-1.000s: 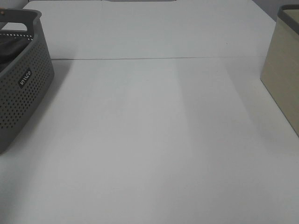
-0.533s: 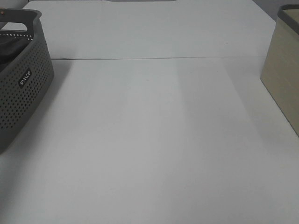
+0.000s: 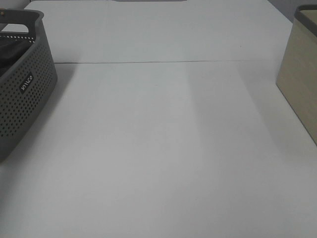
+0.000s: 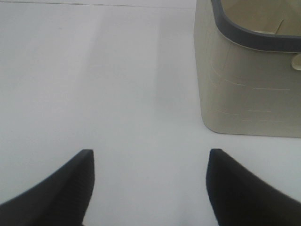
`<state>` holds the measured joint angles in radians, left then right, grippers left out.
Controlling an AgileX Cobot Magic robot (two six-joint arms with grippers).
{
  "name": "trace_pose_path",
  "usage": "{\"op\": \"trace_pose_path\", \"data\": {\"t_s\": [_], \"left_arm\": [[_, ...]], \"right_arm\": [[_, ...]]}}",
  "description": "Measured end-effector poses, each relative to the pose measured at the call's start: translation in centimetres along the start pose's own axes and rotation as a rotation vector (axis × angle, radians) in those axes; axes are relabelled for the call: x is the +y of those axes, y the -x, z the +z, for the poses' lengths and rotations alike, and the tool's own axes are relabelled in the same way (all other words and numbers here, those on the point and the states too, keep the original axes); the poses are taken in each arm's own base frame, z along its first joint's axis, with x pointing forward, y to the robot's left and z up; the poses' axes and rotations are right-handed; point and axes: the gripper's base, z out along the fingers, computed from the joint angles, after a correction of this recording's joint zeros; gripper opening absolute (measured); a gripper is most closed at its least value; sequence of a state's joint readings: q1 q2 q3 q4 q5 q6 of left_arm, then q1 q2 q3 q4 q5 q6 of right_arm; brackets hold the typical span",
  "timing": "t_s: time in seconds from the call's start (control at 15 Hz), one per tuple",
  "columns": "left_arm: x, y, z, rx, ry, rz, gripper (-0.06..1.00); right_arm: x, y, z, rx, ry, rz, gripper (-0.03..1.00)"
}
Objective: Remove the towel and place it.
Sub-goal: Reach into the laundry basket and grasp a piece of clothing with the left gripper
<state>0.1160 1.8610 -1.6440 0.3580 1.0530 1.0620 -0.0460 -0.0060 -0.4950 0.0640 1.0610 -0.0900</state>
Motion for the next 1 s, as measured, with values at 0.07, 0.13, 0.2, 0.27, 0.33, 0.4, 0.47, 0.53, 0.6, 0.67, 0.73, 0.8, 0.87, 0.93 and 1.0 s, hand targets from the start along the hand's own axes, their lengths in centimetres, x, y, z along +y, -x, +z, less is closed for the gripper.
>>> {"op": "trace_pose_path", "data": {"t_s": [0.07, 0.13, 0.2, 0.27, 0.33, 0.4, 0.47, 0.53, 0.6, 0.67, 0.73, 0.8, 0.87, 0.93, 1.0], "left_arm": [[0.3, 0.5, 1.4, 0.005, -0.004, 0.019, 0.99], [0.6, 1.6, 3.9, -0.002, -0.009, 0.040, 0.99], [0.6, 1.6, 3.9, -0.002, -0.009, 0.040, 0.99], [0.4, 2.4, 6.3, -0.003, -0.030, 0.056, 0.99], [0.2, 2.6, 7.1, -0.001, -0.044, 0.064, 0.99], [0.0, 2.8, 7.7, 0.000, -0.053, 0.071, 0.99], [-0.1, 2.9, 8.2, 0.000, -0.058, 0.080, 0.99], [-0.2, 3.0, 8.6, -0.001, -0.066, 0.088, 0.99], [-0.2, 3.1, 8.8, -0.002, -0.071, 0.093, 0.99], [-0.3, 3.1, 9.0, -0.002, -0.073, 0.094, 0.99], [-0.3, 3.2, 9.0, -0.004, -0.074, 0.093, 0.96], [-0.3, 3.2, 9.0, -0.003, -0.075, 0.093, 0.91], [-0.3, 3.2, 9.0, -0.004, -0.076, 0.093, 0.81], [-0.4, 3.3, 9.1, -0.011, -0.081, 0.086, 0.71], [-0.4, 3.4, 9.1, -0.022, -0.088, 0.076, 0.59]], "right_arm": [[0.0, 0.0, 0.0, 0.000, 0.000, 0.000, 0.66], [0.0, 0.0, 0.0, 0.000, 0.000, 0.000, 0.66], [0.0, 0.0, 0.0, 0.000, 0.000, 0.000, 0.66], [0.0, 0.0, 0.0, 0.000, 0.000, 0.000, 0.66], [0.0, 0.0, 0.0, 0.000, 0.000, 0.000, 0.66], [0.0, 0.0, 0.0, 0.000, 0.000, 0.000, 0.66], [0.0, 0.0, 0.0, 0.000, 0.000, 0.000, 0.66], [0.0, 0.0, 0.0, 0.000, 0.000, 0.000, 0.66], [0.0, 0.0, 0.0, 0.000, 0.000, 0.000, 0.66], [0.0, 0.0, 0.0, 0.000, 0.000, 0.000, 0.66], [0.0, 0.0, 0.0, 0.000, 0.000, 0.000, 0.66], [0.0, 0.0, 0.0, 0.000, 0.000, 0.000, 0.66], [0.0, 0.0, 0.0, 0.000, 0.000, 0.000, 0.66], [0.0, 0.0, 0.0, 0.000, 0.000, 0.000, 0.66], [0.0, 0.0, 0.0, 0.000, 0.000, 0.000, 0.66]]}}
